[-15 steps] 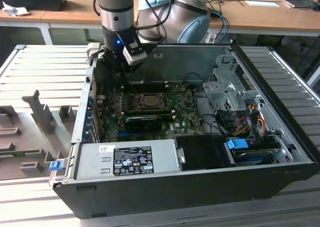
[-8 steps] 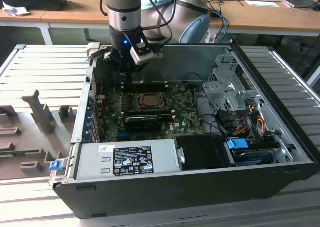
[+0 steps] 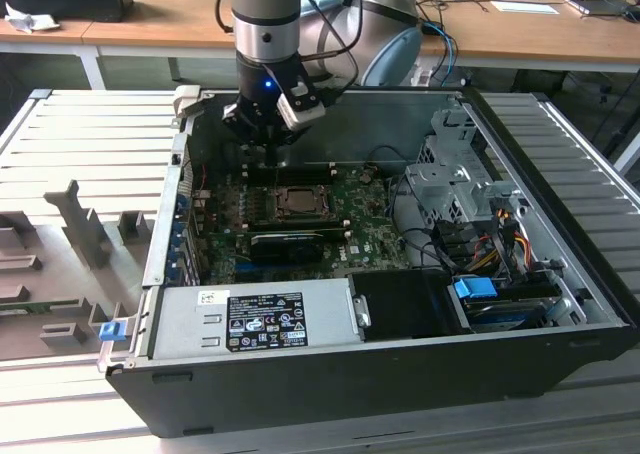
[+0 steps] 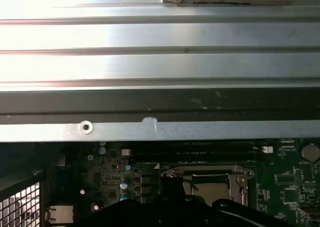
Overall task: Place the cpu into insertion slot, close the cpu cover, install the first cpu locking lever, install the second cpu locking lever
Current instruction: 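Install the first cpu locking lever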
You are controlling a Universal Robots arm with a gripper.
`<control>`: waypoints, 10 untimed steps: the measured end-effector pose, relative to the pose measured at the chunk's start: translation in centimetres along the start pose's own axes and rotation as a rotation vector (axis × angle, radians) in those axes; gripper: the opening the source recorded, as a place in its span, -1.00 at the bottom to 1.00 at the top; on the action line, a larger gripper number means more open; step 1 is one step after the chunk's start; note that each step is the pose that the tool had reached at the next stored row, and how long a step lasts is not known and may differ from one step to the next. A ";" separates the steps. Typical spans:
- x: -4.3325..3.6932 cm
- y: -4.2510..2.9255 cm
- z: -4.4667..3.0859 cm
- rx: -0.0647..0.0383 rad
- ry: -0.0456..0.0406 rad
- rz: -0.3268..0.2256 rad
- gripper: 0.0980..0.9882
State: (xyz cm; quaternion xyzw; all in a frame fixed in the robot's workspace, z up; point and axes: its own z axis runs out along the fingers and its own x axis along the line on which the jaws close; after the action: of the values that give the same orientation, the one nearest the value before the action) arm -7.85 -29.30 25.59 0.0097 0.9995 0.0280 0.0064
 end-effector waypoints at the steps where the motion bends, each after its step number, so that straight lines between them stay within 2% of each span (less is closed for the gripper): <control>1: -0.16 0.00 0.00 0.000 0.0004 0.000 -0.98; 4: -0.64 0.01 0.00 0.000 0.0013 0.000 -0.98; 10: -0.91 0.02 0.03 0.000 0.0012 0.000 -0.98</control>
State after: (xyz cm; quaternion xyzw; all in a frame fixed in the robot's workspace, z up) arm -6.94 -29.30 25.57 0.0098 0.9995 0.0281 0.0058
